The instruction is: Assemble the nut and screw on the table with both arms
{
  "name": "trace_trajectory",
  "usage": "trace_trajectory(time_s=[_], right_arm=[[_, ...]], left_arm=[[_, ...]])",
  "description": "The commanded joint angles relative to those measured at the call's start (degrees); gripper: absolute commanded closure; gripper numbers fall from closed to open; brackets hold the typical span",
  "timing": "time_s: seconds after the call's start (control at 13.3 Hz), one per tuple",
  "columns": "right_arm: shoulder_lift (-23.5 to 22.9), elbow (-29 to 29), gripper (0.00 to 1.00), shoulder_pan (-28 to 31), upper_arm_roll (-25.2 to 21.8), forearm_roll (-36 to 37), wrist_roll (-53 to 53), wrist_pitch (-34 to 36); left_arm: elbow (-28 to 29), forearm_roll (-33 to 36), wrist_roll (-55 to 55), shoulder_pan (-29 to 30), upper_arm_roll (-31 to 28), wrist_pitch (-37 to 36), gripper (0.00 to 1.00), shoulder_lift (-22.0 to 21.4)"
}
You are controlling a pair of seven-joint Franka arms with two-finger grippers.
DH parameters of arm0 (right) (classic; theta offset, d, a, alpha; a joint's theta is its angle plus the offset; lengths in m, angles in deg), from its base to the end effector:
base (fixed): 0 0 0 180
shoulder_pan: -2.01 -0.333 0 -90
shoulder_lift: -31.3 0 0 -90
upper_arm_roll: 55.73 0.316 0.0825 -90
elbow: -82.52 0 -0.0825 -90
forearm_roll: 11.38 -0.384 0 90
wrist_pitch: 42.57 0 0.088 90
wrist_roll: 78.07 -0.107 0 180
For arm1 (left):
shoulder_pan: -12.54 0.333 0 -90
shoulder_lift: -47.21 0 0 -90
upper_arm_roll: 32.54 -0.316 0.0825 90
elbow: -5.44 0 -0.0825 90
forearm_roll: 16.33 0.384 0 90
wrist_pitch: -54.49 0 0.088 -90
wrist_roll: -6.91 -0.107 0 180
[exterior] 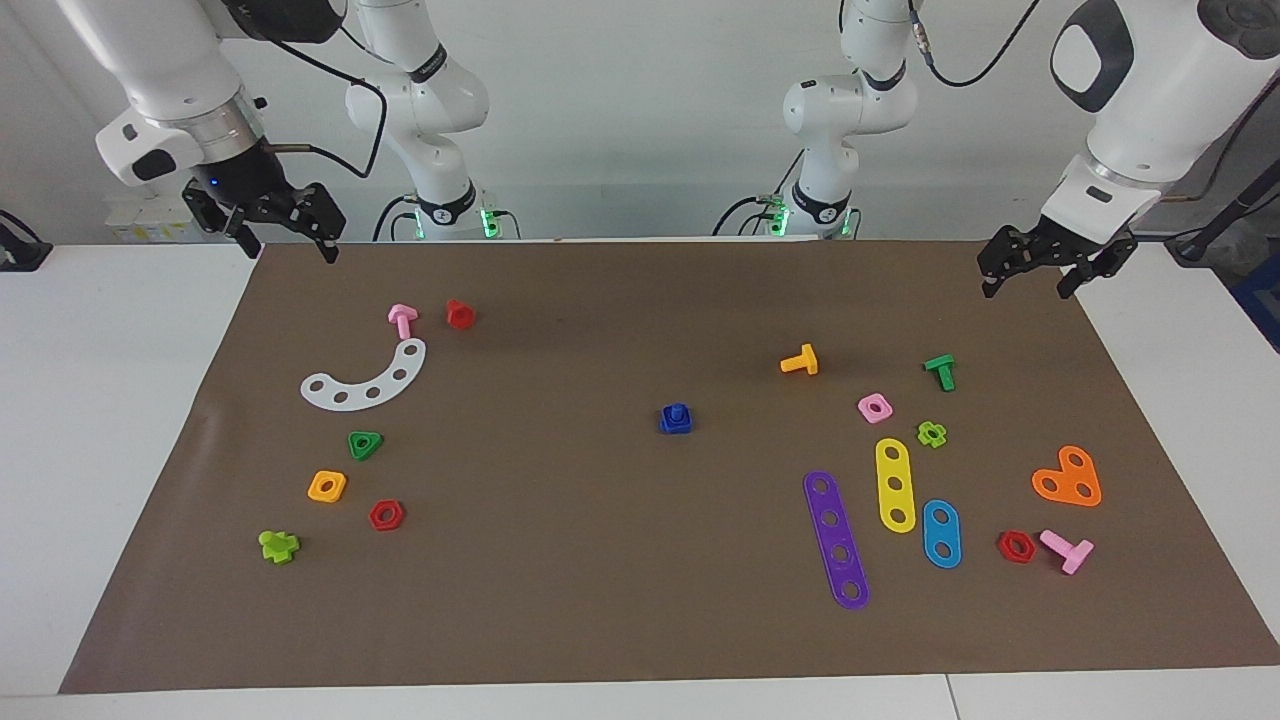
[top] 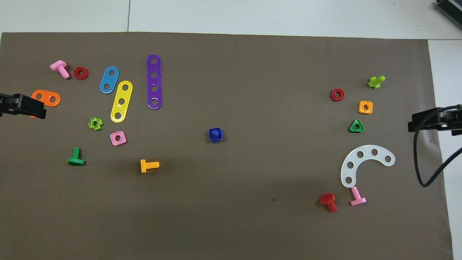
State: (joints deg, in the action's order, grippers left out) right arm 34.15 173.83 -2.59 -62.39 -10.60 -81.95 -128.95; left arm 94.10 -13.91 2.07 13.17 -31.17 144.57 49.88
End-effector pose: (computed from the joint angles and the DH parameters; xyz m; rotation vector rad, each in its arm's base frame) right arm 0.5320 -0.0223 0.6352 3.1284 -0.1629 -0.0572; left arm 0.5686 -0.0025 0.6096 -3.0974 0.1517 0.0361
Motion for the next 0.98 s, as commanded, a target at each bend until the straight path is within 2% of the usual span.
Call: trace_trajectory(time_s=[0.0,0.38,0.6,0.9], right_arm=[[1.1,1.0,0.0,0.5,0.4,-0.3,1.3,-0.2],[1.1,1.0,0.0,0.5,0.4,-0.3,1.3,-0.2],[1.1,1.0,0.0,0.5,0.4,-0.3,1.3,-0.2],[1.1,1.0,0.0,0.5,0.4,-0.3,1.3,-0.2]], left_arm=[[1.7,1.4,2.0,-1.5,-0.2,0.7,0.0,-1.0],[1.7,1.2,1.1,-1.4,-0.2,2.4,0.0,-0.9],[1.8,-3.0,-1.3,-0.5,-0.5,2.4,0.0,-1.0],[1.9,-3.6,-1.2,-0.7,-0.5,2.1,0.0,-1.0]])
